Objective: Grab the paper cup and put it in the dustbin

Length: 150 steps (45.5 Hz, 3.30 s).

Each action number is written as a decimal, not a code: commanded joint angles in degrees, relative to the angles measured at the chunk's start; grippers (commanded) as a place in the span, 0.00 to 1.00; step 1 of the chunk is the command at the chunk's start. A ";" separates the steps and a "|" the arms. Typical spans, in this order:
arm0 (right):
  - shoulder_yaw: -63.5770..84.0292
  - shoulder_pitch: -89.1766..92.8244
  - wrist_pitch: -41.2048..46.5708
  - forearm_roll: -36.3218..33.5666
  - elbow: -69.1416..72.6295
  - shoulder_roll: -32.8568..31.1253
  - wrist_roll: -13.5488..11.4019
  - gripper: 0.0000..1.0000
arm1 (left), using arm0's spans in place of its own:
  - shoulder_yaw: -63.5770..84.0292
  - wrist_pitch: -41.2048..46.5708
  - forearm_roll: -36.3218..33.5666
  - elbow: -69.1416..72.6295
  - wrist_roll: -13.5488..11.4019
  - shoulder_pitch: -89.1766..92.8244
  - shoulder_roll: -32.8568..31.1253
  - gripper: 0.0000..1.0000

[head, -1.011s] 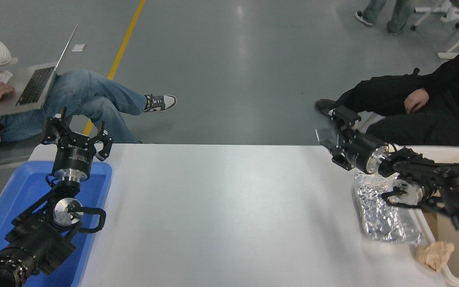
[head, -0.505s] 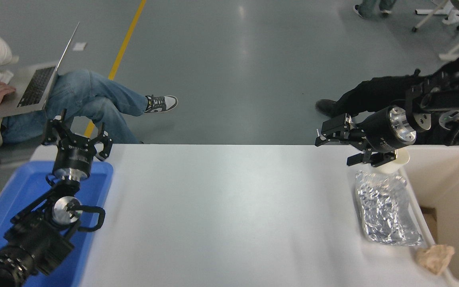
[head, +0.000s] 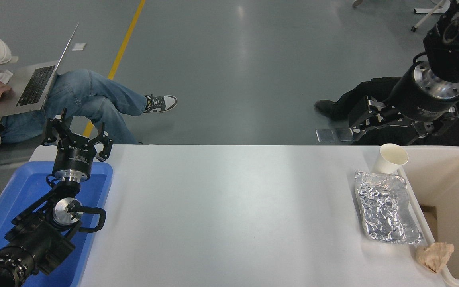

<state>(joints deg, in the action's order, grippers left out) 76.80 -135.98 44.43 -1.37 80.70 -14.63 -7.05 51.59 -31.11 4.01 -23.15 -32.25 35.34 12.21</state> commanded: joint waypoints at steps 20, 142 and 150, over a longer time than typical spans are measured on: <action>4.94 -2.10 0.57 -0.12 1.92 1.36 -1.04 1.00 | 0.00 0.00 0.03 0.03 0.00 -0.01 0.00 0.99; -26.79 79.47 -45.04 -5.40 -66.46 0.83 -1.39 0.78 | 0.09 0.00 0.03 -0.06 0.00 0.07 0.00 0.99; -26.97 79.29 -45.31 -5.40 -66.46 0.74 -1.39 0.56 | 0.09 0.00 -0.05 -0.06 0.00 -0.01 0.00 0.99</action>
<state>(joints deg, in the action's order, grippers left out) 50.11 -57.14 -0.33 -6.78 14.59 -14.23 -8.44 51.68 -31.11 4.02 -23.18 -32.26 35.36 12.21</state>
